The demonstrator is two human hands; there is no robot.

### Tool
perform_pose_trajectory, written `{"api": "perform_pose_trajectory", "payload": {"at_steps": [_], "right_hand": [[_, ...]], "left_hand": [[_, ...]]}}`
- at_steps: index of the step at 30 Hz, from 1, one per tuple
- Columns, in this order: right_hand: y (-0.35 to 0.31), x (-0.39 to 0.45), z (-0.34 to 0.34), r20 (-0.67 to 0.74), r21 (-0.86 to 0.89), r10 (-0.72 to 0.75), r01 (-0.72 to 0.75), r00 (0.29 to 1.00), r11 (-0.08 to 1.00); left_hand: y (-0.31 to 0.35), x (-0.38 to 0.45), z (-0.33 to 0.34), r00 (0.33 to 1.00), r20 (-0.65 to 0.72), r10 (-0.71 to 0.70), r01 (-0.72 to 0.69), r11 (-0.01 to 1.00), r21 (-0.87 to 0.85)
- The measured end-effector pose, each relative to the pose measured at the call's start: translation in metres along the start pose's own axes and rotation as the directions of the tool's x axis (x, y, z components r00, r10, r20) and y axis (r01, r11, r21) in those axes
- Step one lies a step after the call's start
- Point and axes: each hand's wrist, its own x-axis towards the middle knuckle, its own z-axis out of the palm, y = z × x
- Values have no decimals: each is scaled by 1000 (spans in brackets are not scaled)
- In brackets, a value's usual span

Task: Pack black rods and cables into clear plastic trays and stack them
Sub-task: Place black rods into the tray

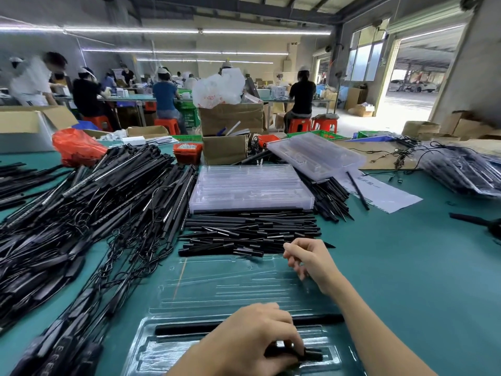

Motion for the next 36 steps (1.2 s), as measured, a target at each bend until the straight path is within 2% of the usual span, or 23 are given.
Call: {"api": "perform_pose_trajectory", "payload": {"at_steps": [4,9,11,13,16,19,21,24,27,29,31,33,36], "right_hand": [[2,0,0,5,-35,-16,16,1000,999],[3,1,1,4,-46,-38,38,999,998],[3,-1,1,8,-40,-53,53,999,998],[3,-2,1,13,-38,-72,72,997,997],[2,-4,3,-4,-86,-99,98,995,991],[0,-5,5,-27,-132,-132,128,991,983],[-2,-5,4,-43,-117,-145,139,989,983],[-8,-5,-3,-144,-65,-161,153,976,986],[-10,-2,-16,-252,-213,-157,103,955,972],[-7,-2,-25,-258,-431,-103,-19,961,902],[-1,-4,-28,-239,-532,-60,-79,969,843],[5,-7,-27,-207,-522,-62,-57,976,851],[8,-9,-30,-199,-409,-66,-21,978,912]], "left_hand": [[1,-1,3,1000,-13,-23,22,999,-47],[2,-5,-8,993,-37,-108,108,994,-13],[-2,-6,-19,979,-93,-179,183,983,32],[-15,-6,-34,932,-199,-303,319,946,51],[-47,-14,-61,781,-338,-526,573,818,52],[-80,-29,-84,528,-390,-754,847,500,181],[-98,-41,-93,383,-410,-828,923,325,206],[-116,-60,-99,279,-461,-842,953,184,241],[-121,-74,-96,257,-485,-836,961,169,218],[-122,-79,-96,268,-521,-810,961,184,208],[-125,-82,-98,270,-557,-786,963,204,179],[-126,-81,-103,265,-568,-780,964,236,126],[-128,-81,-114,270,-600,-753,961,248,121]]}}
